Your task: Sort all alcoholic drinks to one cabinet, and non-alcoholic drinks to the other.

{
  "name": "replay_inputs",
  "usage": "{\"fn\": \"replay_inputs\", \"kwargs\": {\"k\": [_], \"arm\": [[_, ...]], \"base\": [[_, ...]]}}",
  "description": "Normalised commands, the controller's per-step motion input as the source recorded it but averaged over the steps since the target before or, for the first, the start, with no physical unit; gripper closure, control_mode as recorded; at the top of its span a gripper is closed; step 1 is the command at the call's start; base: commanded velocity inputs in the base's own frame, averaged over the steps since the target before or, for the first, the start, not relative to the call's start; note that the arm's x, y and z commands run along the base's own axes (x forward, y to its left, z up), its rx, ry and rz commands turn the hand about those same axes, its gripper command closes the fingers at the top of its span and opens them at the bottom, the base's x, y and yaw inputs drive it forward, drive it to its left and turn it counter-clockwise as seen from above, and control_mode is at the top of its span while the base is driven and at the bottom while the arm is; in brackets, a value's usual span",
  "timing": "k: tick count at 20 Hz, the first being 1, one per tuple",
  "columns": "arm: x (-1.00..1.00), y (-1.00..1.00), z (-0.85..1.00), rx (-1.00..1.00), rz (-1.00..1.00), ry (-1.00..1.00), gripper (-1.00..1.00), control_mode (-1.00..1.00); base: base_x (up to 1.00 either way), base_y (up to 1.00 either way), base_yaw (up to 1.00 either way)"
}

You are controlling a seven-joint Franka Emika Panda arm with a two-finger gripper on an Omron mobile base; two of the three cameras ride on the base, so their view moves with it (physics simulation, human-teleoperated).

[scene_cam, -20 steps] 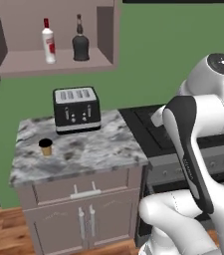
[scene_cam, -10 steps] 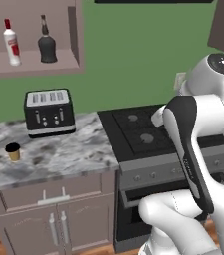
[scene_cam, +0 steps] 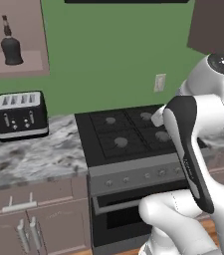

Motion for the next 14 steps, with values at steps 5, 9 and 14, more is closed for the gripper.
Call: {"fn": "replay_inputs", "kwargs": {"k": [5, 9, 14], "arm": [[0.00, 0.00, 0.00, 0.00, 0.00, 0.00, 1.00, 1.00], [0.00, 0.00, 0.00, 0.00, 0.00, 0.00, 1.00, 1.00], [0.00, 0.00, 0.00, 0.00, 0.00, 0.00, 1.00, 1.00]], "base": [[-0.11, -0.60, 0.00], [-0.08, -0.60, 0.00], [-0.06, -0.58, 0.00]]}}
